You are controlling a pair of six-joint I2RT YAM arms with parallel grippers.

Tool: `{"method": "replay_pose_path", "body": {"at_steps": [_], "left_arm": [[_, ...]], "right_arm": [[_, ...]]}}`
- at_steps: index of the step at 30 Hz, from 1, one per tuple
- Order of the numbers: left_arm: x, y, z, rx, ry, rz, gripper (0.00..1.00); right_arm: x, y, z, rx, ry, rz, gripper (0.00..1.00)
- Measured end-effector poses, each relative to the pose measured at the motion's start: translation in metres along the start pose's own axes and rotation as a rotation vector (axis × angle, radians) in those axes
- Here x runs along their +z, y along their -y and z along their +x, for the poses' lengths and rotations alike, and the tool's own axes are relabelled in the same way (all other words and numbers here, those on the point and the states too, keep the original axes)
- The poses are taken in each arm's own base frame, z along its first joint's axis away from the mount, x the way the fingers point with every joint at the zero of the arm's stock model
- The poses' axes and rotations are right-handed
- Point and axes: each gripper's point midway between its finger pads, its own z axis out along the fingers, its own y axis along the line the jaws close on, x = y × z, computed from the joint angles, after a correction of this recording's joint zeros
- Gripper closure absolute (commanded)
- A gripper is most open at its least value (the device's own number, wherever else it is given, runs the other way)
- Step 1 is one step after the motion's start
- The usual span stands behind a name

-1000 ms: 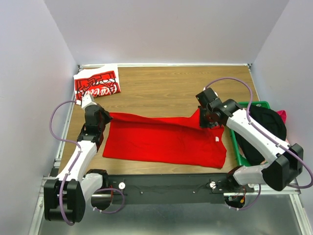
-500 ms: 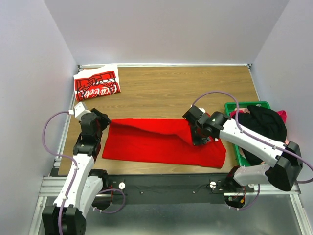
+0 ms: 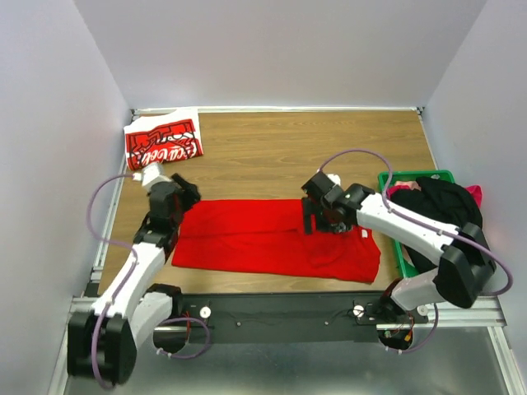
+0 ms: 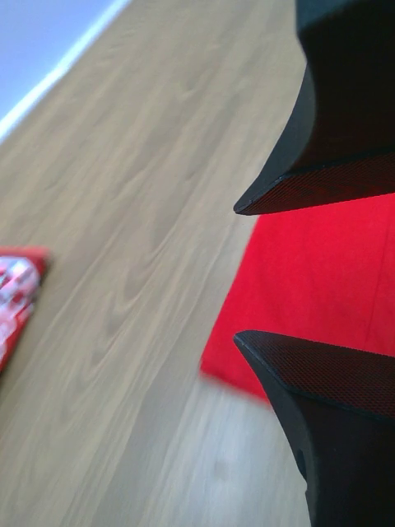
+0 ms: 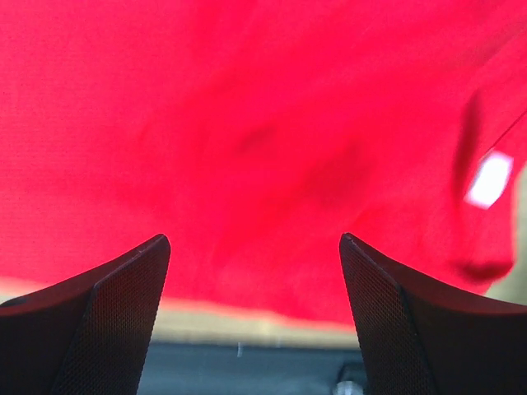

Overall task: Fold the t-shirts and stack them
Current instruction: Fold the tshirt

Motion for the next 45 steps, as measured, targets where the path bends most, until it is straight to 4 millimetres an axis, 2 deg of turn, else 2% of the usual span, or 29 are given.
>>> {"method": "replay_pose_path", "body": {"at_steps": [3,6,10,14,19,26,29,33,35,41,45], "left_arm": [[0.015,0.032,0.042,0.05,-0.125,0.074,0.34],[0.025,0.058,0.069,0.065,-0.209,0.147,0.34],[0.038,0.073,0.095,0.052,-0.275,0.198,0.34],[0.042,0.078,0.122,0.044,-0.354,0.236,0.34],[0.045,0.082,0.132,0.039,-0.382,0.261,0.34],[0.051,0.074,0.149,0.047,-0.42,0.244,0.34],[0.053,0.07,0.155,0.051,-0.434,0.231,0.34],[0.056,0.067,0.157,0.05,-0.435,0.225,0.34],[0.059,0.067,0.157,0.046,-0.428,0.226,0.35],[0.072,0.069,0.151,0.032,-0.405,0.229,0.35],[0.084,0.071,0.147,0.028,-0.396,0.222,0.36]], "right_arm": [[0.017,0.022,-0.029,0.078,0.048,0.045,0.11],[0.025,0.049,-0.058,0.151,0.109,0.074,0.12],[0.035,0.077,-0.085,0.211,0.17,0.104,0.17],[0.051,0.101,-0.092,0.251,0.183,0.134,0.22],[0.073,0.132,-0.096,0.309,0.177,0.17,0.3],[0.101,0.134,-0.097,0.31,0.152,0.149,0.46],[0.11,0.135,-0.093,0.309,0.129,0.152,0.57],[0.114,0.141,-0.095,0.316,0.13,0.157,0.89],[0.116,0.143,-0.095,0.326,0.127,0.159,0.97],[0.121,0.144,-0.108,0.334,0.134,0.155,1.0],[0.129,0.146,-0.127,0.347,0.146,0.146,1.0]]}}
